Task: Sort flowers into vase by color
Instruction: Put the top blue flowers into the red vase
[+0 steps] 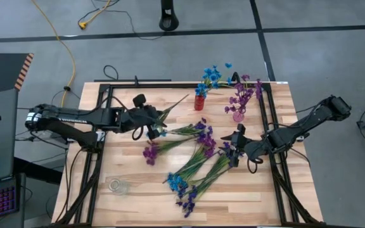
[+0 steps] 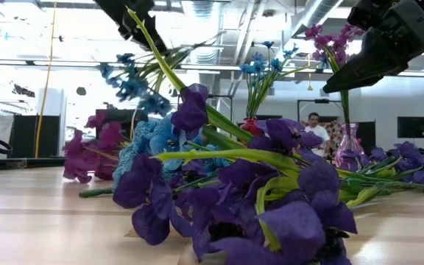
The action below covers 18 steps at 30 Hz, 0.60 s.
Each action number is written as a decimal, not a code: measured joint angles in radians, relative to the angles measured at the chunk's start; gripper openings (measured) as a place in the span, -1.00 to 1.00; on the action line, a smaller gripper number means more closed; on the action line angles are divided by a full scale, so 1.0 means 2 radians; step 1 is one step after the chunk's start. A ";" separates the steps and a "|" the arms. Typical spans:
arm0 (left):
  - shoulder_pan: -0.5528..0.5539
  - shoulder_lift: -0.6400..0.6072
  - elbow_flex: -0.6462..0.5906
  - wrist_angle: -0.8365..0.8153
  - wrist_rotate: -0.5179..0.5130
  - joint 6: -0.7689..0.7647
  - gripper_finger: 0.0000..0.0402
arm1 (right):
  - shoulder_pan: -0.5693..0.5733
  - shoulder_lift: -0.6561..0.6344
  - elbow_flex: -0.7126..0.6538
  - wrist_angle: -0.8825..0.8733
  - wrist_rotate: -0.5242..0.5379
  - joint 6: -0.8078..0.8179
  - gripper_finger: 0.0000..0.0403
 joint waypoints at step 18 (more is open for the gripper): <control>-0.030 0.001 0.000 0.018 -0.039 0.188 -1.00 | 0.000 0.000 0.000 0.000 0.000 0.000 0.14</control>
